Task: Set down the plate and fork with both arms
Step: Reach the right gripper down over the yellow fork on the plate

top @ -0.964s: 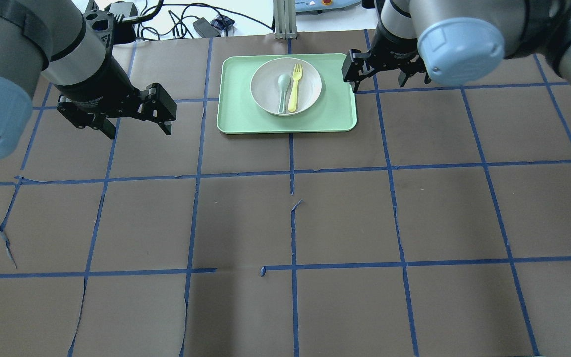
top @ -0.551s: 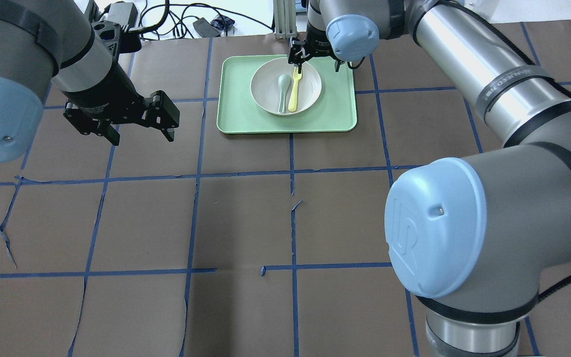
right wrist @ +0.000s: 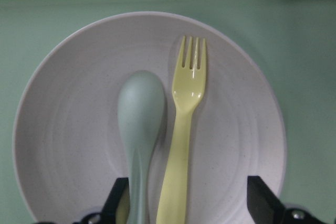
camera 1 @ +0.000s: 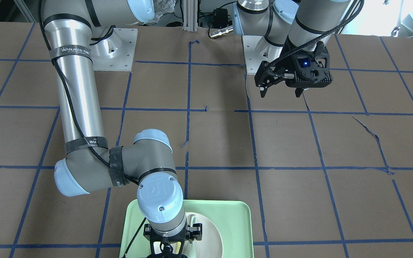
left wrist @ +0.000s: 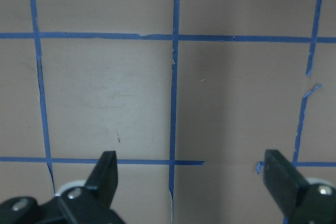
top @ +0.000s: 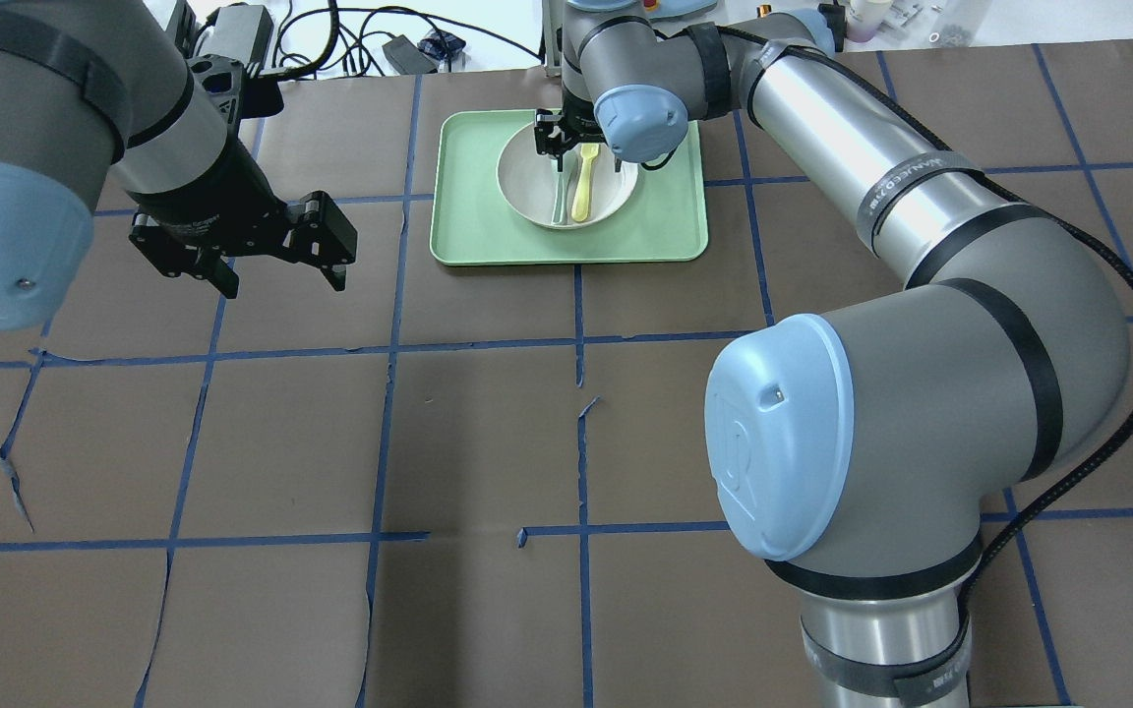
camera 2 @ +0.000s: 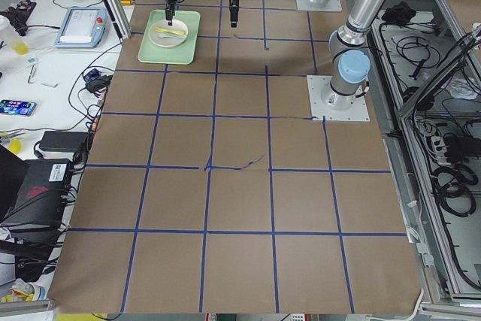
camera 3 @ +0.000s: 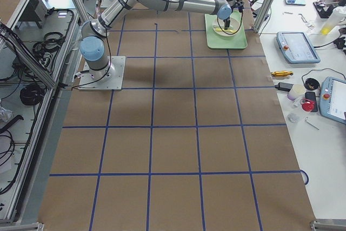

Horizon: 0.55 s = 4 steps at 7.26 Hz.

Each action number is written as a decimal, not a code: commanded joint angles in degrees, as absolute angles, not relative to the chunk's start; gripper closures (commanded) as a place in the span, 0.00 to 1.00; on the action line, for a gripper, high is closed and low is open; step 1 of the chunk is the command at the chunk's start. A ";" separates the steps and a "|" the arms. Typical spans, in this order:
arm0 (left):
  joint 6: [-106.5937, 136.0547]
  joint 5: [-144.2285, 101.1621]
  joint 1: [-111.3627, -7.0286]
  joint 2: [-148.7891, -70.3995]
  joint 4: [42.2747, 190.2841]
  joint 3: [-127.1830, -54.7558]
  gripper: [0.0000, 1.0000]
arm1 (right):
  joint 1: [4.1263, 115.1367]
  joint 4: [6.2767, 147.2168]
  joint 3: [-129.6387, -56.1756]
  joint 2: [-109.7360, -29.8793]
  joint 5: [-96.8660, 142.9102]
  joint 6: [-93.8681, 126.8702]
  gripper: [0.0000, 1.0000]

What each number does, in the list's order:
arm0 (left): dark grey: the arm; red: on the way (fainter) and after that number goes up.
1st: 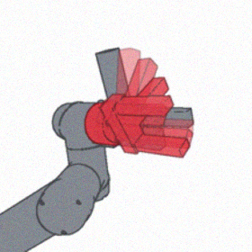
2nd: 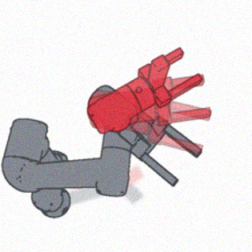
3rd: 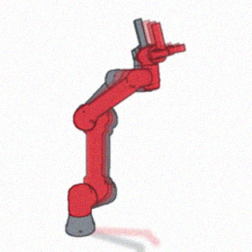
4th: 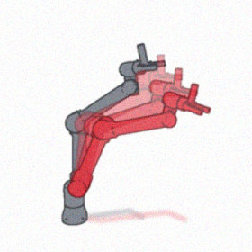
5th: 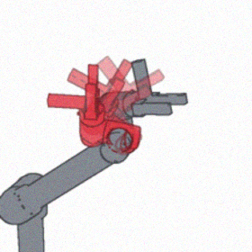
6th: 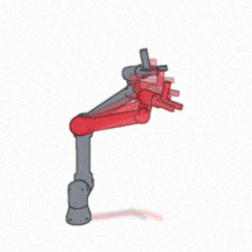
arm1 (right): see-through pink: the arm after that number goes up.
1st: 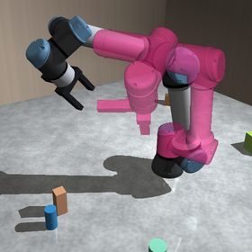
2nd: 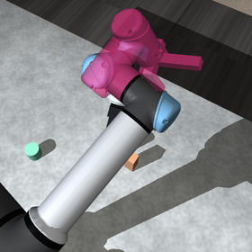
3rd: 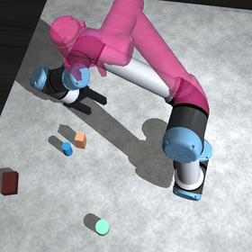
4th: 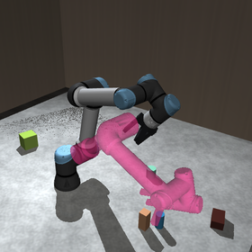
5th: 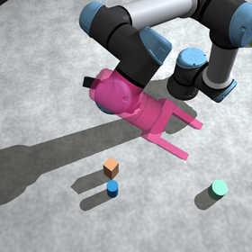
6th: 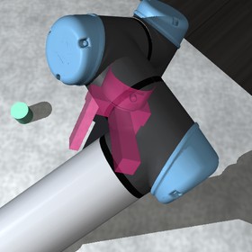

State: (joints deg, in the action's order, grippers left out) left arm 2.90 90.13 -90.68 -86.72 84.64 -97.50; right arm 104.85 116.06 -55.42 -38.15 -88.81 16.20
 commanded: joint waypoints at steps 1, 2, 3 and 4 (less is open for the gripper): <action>2.90 90.09 -90.53 -86.75 84.64 -97.56 0.00 | 105.55 116.46 -55.81 -37.18 -89.21 16.17 0.23; 2.90 90.09 -90.35 -86.84 84.64 -97.56 0.00 | 105.56 116.46 -56.25 -37.26 -89.21 15.74 0.24; 2.90 90.17 -90.09 -86.84 84.64 -97.65 0.00 | 105.56 116.46 -56.34 -37.09 -89.30 15.56 0.30; 2.90 90.09 -90.09 -86.84 84.64 -97.56 0.00 | 105.56 116.46 -56.69 -37.09 -89.38 15.56 0.30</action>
